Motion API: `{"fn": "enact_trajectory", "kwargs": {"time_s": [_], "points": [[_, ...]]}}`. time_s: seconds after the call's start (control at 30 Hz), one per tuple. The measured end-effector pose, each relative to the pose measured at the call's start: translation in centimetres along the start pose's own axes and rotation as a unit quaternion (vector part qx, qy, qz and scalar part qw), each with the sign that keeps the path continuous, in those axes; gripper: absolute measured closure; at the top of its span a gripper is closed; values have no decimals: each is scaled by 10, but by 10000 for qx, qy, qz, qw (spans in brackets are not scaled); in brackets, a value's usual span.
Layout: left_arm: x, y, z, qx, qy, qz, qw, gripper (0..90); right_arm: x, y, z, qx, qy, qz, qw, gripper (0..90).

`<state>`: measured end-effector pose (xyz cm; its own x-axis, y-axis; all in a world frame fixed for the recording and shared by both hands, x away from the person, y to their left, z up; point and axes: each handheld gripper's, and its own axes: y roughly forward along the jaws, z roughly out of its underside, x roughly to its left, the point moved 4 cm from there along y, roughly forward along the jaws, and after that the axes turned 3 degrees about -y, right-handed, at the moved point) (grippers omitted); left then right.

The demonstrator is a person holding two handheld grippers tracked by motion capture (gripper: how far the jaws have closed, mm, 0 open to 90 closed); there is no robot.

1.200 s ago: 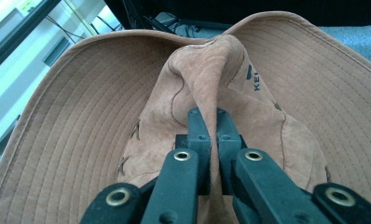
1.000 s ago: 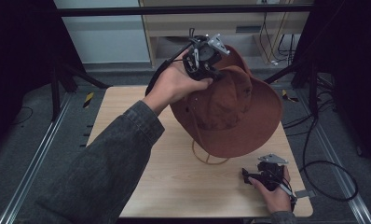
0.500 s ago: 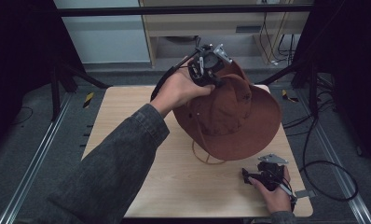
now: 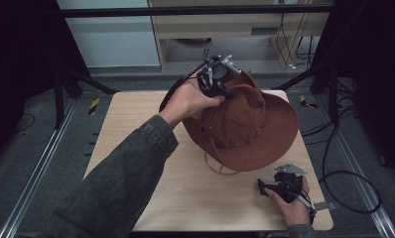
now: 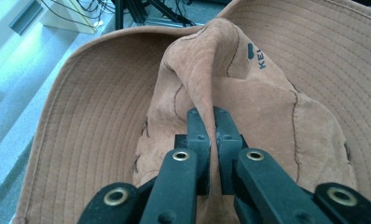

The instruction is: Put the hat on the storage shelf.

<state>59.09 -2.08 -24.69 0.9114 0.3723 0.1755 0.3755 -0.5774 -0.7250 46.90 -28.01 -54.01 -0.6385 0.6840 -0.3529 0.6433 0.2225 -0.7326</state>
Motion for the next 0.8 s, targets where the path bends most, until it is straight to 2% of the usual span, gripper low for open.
{"fn": "enact_trajectory", "kwargs": {"time_s": [0.17, 0.23, 0.4, 0.53, 0.8], "points": [[-1, 3, 3, 51, -49, 33, 10000, 858, 0, 0, 0, 5, 9, -6, 10000, 7], [0, 4, 4, 39, -125, 13, 9999, 857, 0, 0, 0, 2, 6, -1, 10000, 7], [-1, 5, 5, 72, -133, -60, 9999, 811, 0, 0, 0, 0, 2, 1, 10000, 8], [1, 3, 6, -27, -209, -232, 9995, 682, 0, 0, 0, 3, 4, 0, 10000, 7], [0, 3, 8, -116, -275, -367, 9989, 442, 0, 0, 0, 14, 13, -6, 10000, 7]]}}
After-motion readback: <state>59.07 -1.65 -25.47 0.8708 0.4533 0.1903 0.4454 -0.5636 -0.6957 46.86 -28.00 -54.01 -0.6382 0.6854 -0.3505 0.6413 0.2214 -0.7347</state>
